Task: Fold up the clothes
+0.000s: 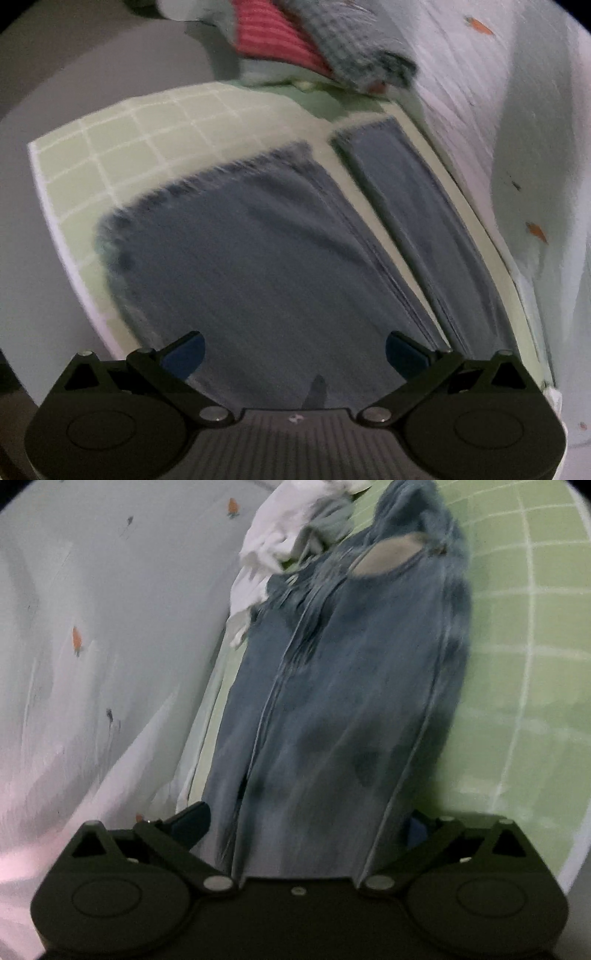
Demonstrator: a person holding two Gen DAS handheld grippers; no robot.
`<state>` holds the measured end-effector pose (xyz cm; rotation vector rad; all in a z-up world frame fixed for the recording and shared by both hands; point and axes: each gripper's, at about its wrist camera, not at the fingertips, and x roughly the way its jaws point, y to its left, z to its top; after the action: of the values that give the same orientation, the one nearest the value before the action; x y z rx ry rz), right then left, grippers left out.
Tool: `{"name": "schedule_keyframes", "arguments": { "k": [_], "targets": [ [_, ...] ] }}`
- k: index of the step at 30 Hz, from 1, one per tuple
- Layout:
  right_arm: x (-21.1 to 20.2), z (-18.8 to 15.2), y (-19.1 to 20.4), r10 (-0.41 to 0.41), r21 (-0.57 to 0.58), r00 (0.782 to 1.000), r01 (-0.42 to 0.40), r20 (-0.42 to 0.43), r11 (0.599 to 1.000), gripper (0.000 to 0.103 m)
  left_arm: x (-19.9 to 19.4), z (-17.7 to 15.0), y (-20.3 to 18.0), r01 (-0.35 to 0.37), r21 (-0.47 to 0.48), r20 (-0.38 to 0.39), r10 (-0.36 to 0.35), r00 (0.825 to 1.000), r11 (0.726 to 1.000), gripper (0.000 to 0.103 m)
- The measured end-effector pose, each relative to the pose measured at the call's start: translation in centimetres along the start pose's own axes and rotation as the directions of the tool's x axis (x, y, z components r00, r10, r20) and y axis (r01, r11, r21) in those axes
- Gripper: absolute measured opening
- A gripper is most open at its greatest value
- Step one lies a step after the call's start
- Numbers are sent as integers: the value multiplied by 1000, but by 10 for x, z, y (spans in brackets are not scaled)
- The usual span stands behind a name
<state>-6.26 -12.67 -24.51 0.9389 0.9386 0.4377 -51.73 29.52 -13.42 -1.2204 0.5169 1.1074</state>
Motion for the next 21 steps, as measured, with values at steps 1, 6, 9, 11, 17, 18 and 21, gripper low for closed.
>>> {"name": "schedule_keyframes", "arguments": {
  "k": [1,6,9,11,17,18,21],
  "targets": [
    [3,-5,3,-1,-4,1000,1,-7,1000,103,-2,3,7,-3,-14,1,3,1000,1000,103],
    [13,-18,16,-21,-29,1000,21,-14,999,103,-9,9,35,43,-70,-8,-44,999,997,103],
    [17,-23,22,-31,-34,999,30,-18,999,103,-13,10,34,16,-41,-20,-17,1000,999,103],
    [17,-25,22,-35,-28,999,35,-18,999,103,-16,9,34,7,-25,-30,-8,1000,1000,103],
    [24,-25,26,-47,-29,999,46,-13,998,103,-19,10,46,-21,-61,-45,18,999,998,103],
    [24,-25,26,-48,-29,999,48,-14,998,103,-20,11,47,-26,-61,-37,24,999,998,103],
    [22,-25,24,-46,-22,999,46,-12,999,103,-25,15,47,-30,-52,-9,30,1000,998,103]
  ]
}}
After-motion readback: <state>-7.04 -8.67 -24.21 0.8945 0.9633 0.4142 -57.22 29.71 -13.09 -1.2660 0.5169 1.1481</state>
